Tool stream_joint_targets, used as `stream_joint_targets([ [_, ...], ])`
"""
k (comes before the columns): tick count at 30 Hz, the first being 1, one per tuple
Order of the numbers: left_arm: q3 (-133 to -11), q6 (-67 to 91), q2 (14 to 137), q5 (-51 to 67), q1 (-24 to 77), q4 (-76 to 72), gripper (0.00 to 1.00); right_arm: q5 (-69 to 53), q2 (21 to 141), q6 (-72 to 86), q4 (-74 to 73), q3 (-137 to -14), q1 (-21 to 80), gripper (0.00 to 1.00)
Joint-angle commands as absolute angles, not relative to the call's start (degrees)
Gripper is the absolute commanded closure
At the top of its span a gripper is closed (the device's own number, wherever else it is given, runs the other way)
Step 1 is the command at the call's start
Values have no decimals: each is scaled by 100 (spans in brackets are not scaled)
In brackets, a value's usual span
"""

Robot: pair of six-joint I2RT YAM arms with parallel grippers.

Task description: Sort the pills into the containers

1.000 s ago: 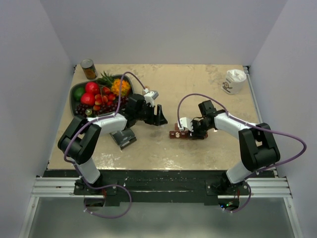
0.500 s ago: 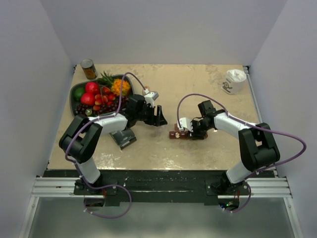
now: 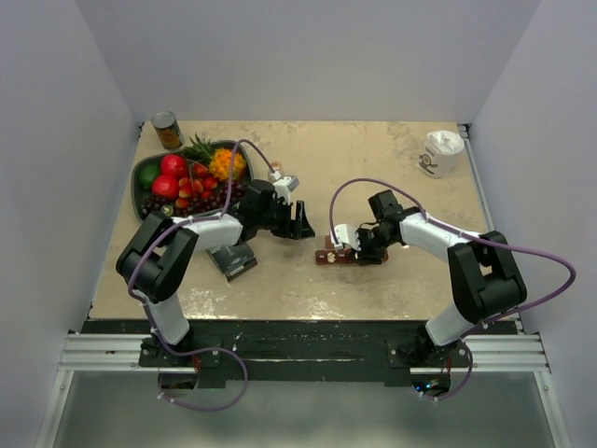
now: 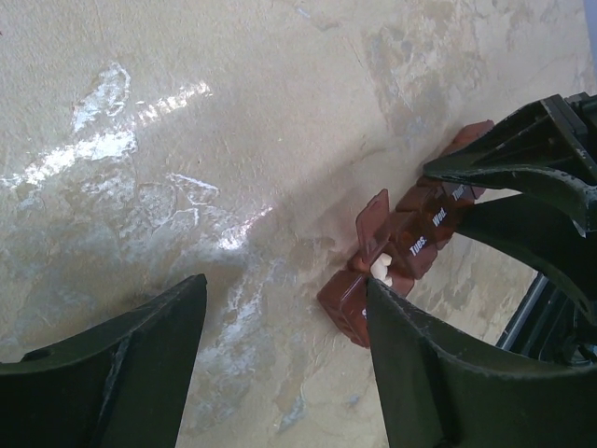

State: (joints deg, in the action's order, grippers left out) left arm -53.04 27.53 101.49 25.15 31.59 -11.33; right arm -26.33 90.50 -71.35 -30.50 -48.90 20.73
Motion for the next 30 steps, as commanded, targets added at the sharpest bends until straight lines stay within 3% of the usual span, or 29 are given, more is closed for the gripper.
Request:
stream_joint_targets([
  [1, -5309, 2865, 10257, 2602, 3182, -1476, 27, -2681, 9088, -7137, -3243, -4975, 2127, 92],
  [11, -5344, 3128, 10476, 2663, 3182, -1687, 30, -2672, 9114, -7119, -3261, -4983, 2162, 92],
  [22, -6046, 3331, 11214, 2575, 3252, -1679, 45, -2654, 9123, -7102, -3252, -4983, 2171, 93],
  [30, -6486, 3147, 11593, 2715, 3489, -1389, 64, -2646, 9132, -7084, -3252, -4992, 2180, 93],
])
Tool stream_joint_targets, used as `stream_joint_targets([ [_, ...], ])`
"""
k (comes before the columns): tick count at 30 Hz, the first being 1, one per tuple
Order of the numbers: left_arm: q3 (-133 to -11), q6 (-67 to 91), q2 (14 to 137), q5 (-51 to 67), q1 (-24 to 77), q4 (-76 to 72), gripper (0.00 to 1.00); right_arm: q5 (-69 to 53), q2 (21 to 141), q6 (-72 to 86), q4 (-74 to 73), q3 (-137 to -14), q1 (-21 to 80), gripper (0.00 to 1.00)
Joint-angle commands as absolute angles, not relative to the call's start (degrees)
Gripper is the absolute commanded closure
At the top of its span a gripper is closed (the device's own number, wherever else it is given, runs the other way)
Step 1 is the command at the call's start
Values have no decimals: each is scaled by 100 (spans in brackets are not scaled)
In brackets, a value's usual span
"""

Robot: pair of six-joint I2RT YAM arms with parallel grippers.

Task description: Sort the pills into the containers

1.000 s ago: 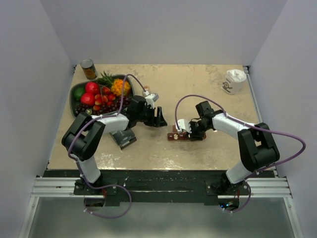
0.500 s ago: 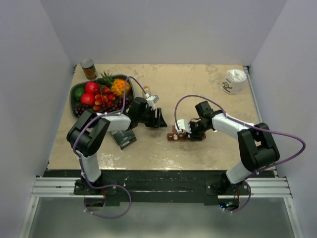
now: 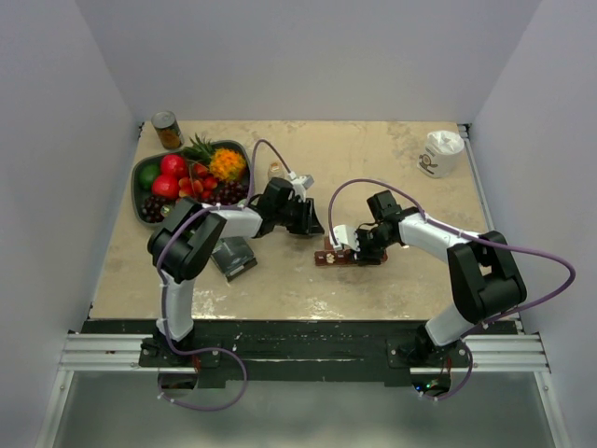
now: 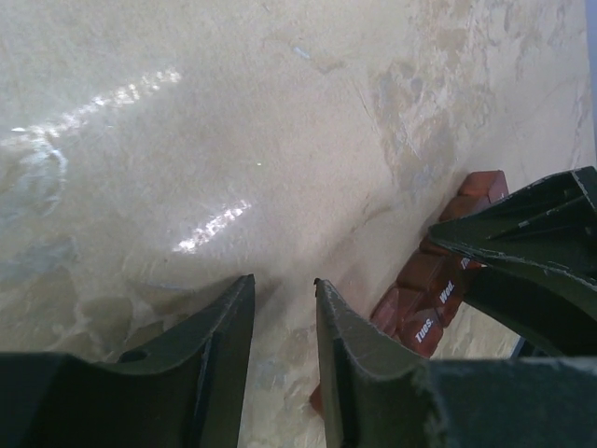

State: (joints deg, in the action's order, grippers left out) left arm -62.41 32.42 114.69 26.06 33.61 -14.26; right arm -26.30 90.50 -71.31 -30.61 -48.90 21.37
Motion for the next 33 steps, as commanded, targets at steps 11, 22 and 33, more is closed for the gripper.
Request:
stream_joint_targets([
  [11, -5907, 2760, 10996, 3568, 3577, -2109, 76, -2619, 9202, -7049, -3261, -5019, 2188, 93],
  [22, -5634, 2567, 10793, 4131, 3779, -2136, 77, -2602, 9246, -7022, -3270, -5036, 2197, 93],
  [33, -5871, 2267, 11065, 3780, 4087, -1257, 79, -2584, 9281, -6987, -3278, -5063, 2215, 93],
])
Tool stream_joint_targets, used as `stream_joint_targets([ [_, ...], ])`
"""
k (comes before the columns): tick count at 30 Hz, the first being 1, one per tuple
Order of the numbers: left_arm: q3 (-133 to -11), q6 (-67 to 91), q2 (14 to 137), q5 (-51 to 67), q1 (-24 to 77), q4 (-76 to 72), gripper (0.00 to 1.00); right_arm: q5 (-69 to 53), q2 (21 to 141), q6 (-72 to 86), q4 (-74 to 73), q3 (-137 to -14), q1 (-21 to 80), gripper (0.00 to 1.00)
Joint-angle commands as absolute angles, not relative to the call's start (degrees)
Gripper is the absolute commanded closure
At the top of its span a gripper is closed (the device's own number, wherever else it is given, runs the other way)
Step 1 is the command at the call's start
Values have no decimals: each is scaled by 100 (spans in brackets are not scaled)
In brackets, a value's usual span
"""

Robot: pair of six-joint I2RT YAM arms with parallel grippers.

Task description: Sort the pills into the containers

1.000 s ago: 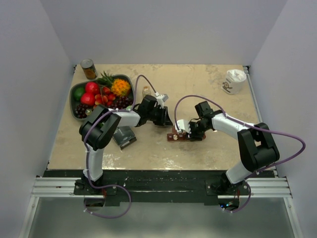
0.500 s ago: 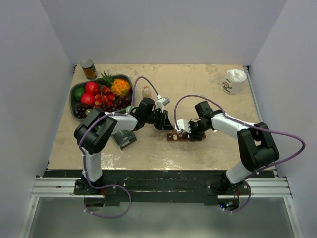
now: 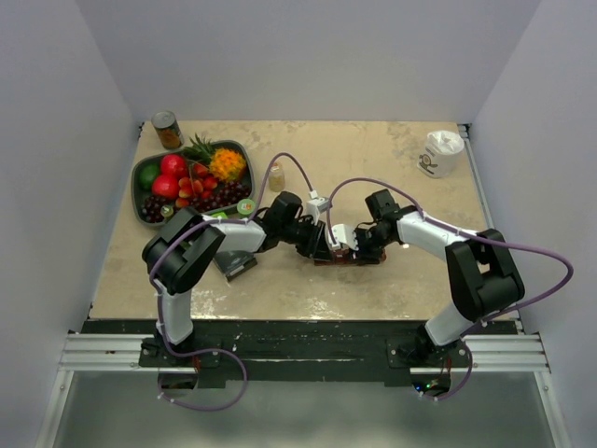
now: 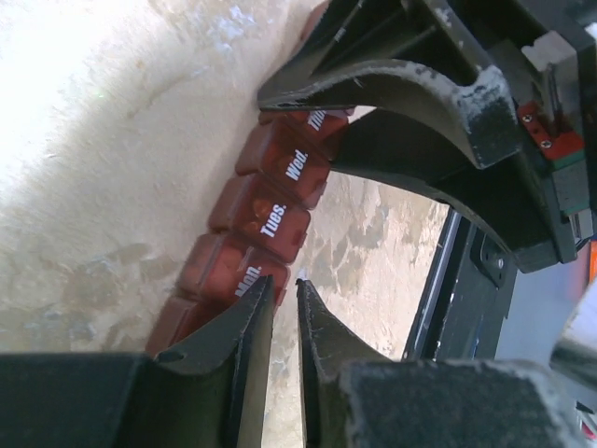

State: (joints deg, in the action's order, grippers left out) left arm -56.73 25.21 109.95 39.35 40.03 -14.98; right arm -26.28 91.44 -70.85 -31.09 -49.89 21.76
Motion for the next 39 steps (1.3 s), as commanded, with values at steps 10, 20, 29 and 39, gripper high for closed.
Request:
stream_joint_targets([
  [10, -6012, 2496, 10574, 3384, 4087, -1301, 83, -2575, 9290, -6970, -3270, -5071, 2224, 93],
  [20, -6126, 2768, 10231, 3577, 4096, -1380, 87, -2566, 9299, -6970, -3287, -5080, 2232, 93],
  [29, -6178, 2681, 11168, 3788, 4087, -759, 92, -2566, 9308, -6970, -3305, -5089, 2232, 93],
  [39, -6398, 2338, 11655, 3040, 4061, 167, 95, -2566, 9334, -6943, -3296, -5098, 2224, 93],
])
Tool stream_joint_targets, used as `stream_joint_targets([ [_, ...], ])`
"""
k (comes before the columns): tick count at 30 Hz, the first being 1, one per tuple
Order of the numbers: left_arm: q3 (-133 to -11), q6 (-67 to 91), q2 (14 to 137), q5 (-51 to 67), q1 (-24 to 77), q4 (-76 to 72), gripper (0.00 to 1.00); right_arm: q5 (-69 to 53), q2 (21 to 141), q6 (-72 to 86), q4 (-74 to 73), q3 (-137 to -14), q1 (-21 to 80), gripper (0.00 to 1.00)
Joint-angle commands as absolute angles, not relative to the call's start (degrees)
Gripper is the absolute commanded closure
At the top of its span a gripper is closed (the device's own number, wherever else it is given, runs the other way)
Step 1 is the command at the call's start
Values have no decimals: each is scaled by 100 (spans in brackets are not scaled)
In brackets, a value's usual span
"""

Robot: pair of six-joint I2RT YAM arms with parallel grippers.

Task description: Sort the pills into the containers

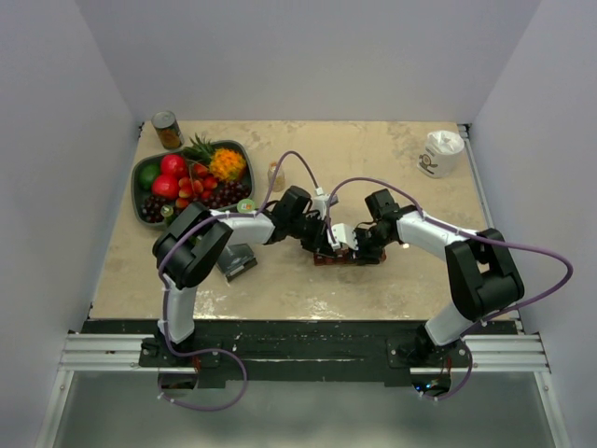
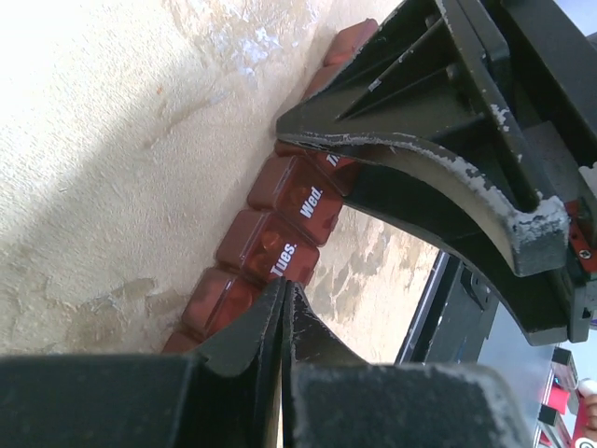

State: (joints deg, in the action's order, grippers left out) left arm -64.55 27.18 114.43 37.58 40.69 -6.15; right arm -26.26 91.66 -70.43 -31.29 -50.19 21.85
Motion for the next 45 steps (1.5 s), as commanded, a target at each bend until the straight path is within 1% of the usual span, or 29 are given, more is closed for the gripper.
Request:
stream_joint_targets([
  [1, -6433, 2373, 11559, 3085, 4061, 123, 94, -2566, 9325, -6943, -3305, -5098, 2224, 93],
  [3, -6460, 2434, 11418, 3225, 4052, 97, 94, -2566, 9325, -6943, -3305, -5098, 2224, 93],
  [5, -6478, 2566, 11146, 3322, 4034, -245, 93, -2566, 9316, -6943, -3287, -5098, 2224, 93],
  [6, -6478, 2601, 11031, 3322, 4008, -298, 91, -2566, 9316, -6926, -3287, -5098, 2224, 92],
  [8, -6460, 2707, 10671, 3313, 3973, -422, 89, -2558, 9308, -6900, -3261, -5089, 2224, 84],
  [10, -6434, 2759, 10303, 3244, 3894, -474, 84, -2523, 9308, -6829, -3208, -5080, 2224, 77],
  [11, -6425, 2760, 10188, 3147, 3885, -466, 82, -2514, 9299, -6812, -3182, -5080, 2232, 71],
  [12, -6425, 2760, 10073, 3103, 3815, -448, 77, -2496, 9299, -6759, -3164, -5080, 2224, 66],
  [13, -6416, 2734, 9863, 3059, 3780, -405, 74, -2496, 9281, -6724, -3147, -5080, 2232, 63],
  [14, -6416, 2699, 9766, 2937, 3753, -361, 72, -2496, 9264, -6628, -3138, -5106, 2224, 56],
  [15, -6425, 2603, 9573, 2849, 3683, -291, 67, -2496, 9246, -6583, -3129, -5124, 2224, 52],
  [16, -6416, 2532, 9476, 2752, 3648, -142, 65, -2496, 9211, -6531, -3138, -5150, 2224, 49],
  [17, -6399, 2462, 9362, 2499, 3621, -71, 59, -2505, 9176, -6426, -3146, -5220, 2180, 42],
  [19, -6320, 2268, 8984, 2208, 3507, 174, 53, -2548, 9045, -6381, -3225, -5299, 2145, 32],
  [20, -6276, 2207, 8835, 1902, 3411, 202, 45, -2592, 8974, -6311, -3243, -5343, 2092, 29],
  [21, -6154, 2102, 8502, 1777, 3349, 185, 40, -2619, 8913, -6276, -3252, -5352, 2057, 22],
  [22, -6091, 2057, 8334, 1680, 3288, 167, 36, -2645, 8747, -6241, -3243, -5361, 2031, 19],
  [23, -6047, 2004, 8175, 1531, 3235, 158, 29, -2689, 8676, -6197, -3269, -5370, 1969, 16],
  [24, -5995, 1873, 7843, 1442, 3113, 184, 26, -2689, 8588, -6170, -3261, -5370, 1925, 13],
  [25, -5977, 1802, 7675, 1363, 3068, 245, 22, -2698, 8509, -6144, -3269, -5379, 1890, 12],
  [26, -5968, 1732, 7525, 1188, 2989, 298, 16, -2707, 8351, -6109, -3287, -5388, 1803, 11],
  [29, -6020, 1407, 6971, 898, 2892, 544, 5, -2786, 8035, -6012, -3479, -5519, 1609, 9],
  [31, -6134, 1170, 6646, 730, 2857, 887, 1, -2804, 7858, -5916, -3612, -5746, 1503, 7],
  [35, -6118, 862, 5978, 81, 2830, 1204, 1, -2821, 7445, -5354, -3945, -6327, 1161, 1],
  [37, -5924, 782, 5468, -191, 2830, 1187, 1, -2891, 7216, -4933, -3894, -6669, 968, 1],
  [41, -5695, 677, 4713, -395, 2821, 1213, 1, -2874, 6751, -3704, -3403, -6987, 721, 1],
  [43, -5651, 668, 4589, -431, 2821, 1327, 1, -2813, 6453, -3132, -3113, -7066, 607, 1],
  [44, -5660, 659, 4544, -448, 2830, 1379, 1, -2752, 6364, -2494, -2816, -7084, 546, 1],
  [45, -5634, 642, 4448, -457, 2830, 1449, 1, -2707, 6259, -2192, -2665, -7084, 501, 1],
])
